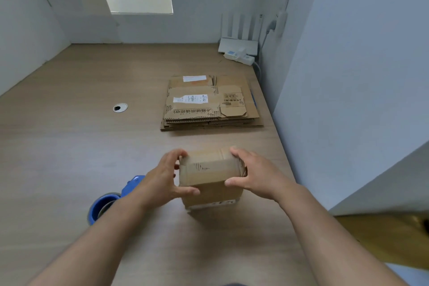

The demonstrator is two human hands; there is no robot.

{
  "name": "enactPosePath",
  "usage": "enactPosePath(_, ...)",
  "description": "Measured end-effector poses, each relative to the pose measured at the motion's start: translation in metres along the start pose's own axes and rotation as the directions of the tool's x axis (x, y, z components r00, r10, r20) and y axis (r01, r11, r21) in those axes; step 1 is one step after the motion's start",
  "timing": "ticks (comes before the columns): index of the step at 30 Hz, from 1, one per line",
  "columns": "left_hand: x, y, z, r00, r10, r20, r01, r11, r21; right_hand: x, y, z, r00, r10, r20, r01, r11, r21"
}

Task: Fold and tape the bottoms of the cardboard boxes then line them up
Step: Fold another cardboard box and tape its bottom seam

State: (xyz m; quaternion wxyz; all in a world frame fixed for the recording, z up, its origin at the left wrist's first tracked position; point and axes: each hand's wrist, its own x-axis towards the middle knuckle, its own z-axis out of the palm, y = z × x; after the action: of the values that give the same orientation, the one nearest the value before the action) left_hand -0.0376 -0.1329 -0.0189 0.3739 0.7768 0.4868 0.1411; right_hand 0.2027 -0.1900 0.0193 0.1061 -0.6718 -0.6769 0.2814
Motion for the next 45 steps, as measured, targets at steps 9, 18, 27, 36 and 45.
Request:
enactPosePath(9, 0.027, -0.006, 0.002, 0.999, -0.041, -0.029, 0.037, 0.992, -0.120, 0.024, -0.001, -0.014, 0.998, 0.060, 0.013, -0.060, 0.998, 0.026)
enactPosePath(18, 0.012, 0.001, -0.009, 0.996, -0.046, 0.082, 0.048, 0.999, -0.015, 0.019, -0.002, -0.017, 0.996, 0.040, 0.082, -0.042, 0.999, 0.028)
enactPosePath(27, -0.010, -0.013, 0.003, 0.999, -0.030, -0.027, 0.029, 0.999, -0.013, 0.016, -0.004, -0.007, 0.979, 0.046, 0.199, -0.069, 0.991, 0.111)
enactPosePath(36, -0.007, -0.013, 0.002, 0.999, -0.042, -0.015, 0.041, 0.998, -0.045, 0.030, -0.002, 0.009, 0.969, 0.074, 0.237, -0.119, 0.976, 0.181)
enactPosePath(45, 0.002, -0.002, 0.047, 0.993, -0.074, 0.095, 0.083, 0.992, -0.100, 0.015, 0.019, -0.008, 0.948, 0.142, 0.284, -0.159, 0.987, 0.036)
